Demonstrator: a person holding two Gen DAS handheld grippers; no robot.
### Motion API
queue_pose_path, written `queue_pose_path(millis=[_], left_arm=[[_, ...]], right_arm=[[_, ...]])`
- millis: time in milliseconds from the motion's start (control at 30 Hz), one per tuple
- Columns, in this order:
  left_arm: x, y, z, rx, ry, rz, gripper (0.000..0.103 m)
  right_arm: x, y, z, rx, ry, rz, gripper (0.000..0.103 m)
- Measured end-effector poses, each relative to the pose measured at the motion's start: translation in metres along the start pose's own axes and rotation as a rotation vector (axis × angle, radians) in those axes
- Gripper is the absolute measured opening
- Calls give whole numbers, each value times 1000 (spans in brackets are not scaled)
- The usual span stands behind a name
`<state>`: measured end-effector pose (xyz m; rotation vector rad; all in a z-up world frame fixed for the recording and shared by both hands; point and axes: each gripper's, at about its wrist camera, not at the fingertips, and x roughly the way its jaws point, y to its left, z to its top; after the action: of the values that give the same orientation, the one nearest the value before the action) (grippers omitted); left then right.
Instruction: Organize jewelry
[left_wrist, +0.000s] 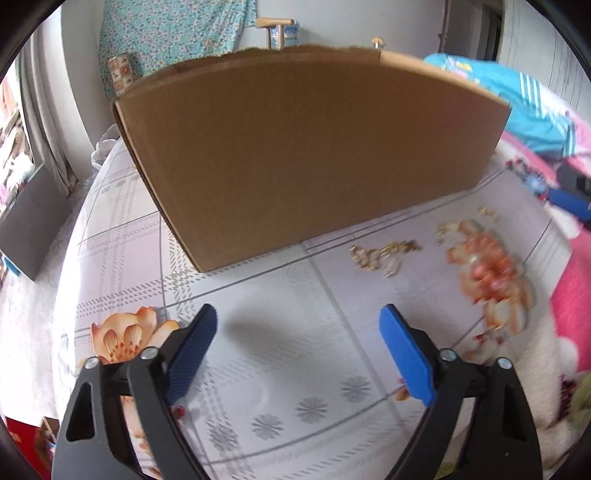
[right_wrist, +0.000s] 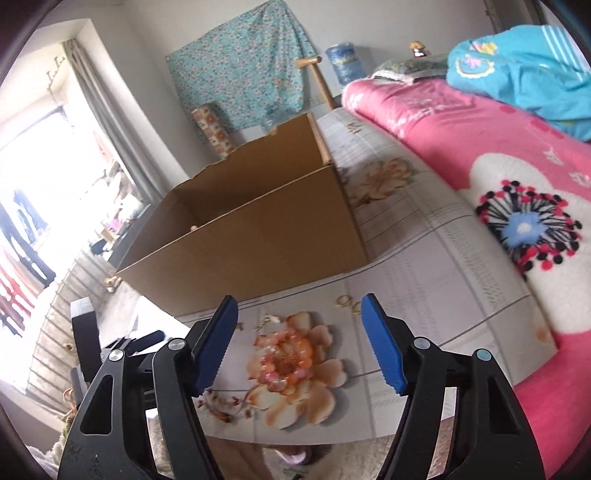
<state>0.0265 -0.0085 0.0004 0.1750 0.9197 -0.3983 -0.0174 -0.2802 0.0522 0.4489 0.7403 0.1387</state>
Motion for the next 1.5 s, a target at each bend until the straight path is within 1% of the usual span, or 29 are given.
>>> queue_pose_path(millis=[67,133,233,267,300,333,367,433,467,533,667,900,1000,1067,1100,1133,1300,1400,1433,1500], left_arm=[[-8,-3,1,-3,-29,-30,77],[-15,-10,1,31,-59,-41,71],[-22,-21,4,102,-82,-19,61],[-23,-22,5,115,-82,-14,59],[-23,-21,7,121,-81,-11,55],[-23,-20,9,124,-78,-9,51],[-23,-17,9,122,-78,-10,50],[-21,-11,12,111,-74,-15,42],[-20,-7,13,102,-69,-20,40],[-16,-1,15,79,-52,-48,36],[-9,7,13,59,-21,-86,34],[-2,23,7,53,11,-131,33],[-1,27,7,40,15,-152,32],[-1,31,5,36,18,-157,32],[-2,32,5,35,18,-161,32],[-2,31,6,36,15,-165,31],[-5,25,10,46,-4,-197,31],[-3,14,15,52,-8,-228,31],[-3,11,15,59,-8,-234,31],[0,3,18,73,-8,-237,31]], right_arm=[[0,10,-2,-43,-1,21,59],[4,18,-5,-78,7,37,51],[14,29,-9,-110,37,87,42],[19,34,-12,-131,52,106,40],[23,39,-14,-147,63,116,38],[30,47,-18,-178,83,126,36],[36,53,-21,-201,97,129,36],[47,64,-26,-243,126,137,33],[55,71,-28,-269,139,136,33],[68,85,-31,-318,163,138,28],[92,110,-37,-437,201,105,26],[119,126,-37,-538,272,74,26],[126,134,-38,-577,294,57,23],[128,140,-39,-623,300,37,19],[128,142,-40,-640,303,25,14],[128,143,-39,-646,307,23,13],[126,148,-38,-634,328,20,12],[118,141,-39,-594,334,4,12],[123,134,-39,-580,334,-1,12],[118,127,-40,-553,323,-12,12]])
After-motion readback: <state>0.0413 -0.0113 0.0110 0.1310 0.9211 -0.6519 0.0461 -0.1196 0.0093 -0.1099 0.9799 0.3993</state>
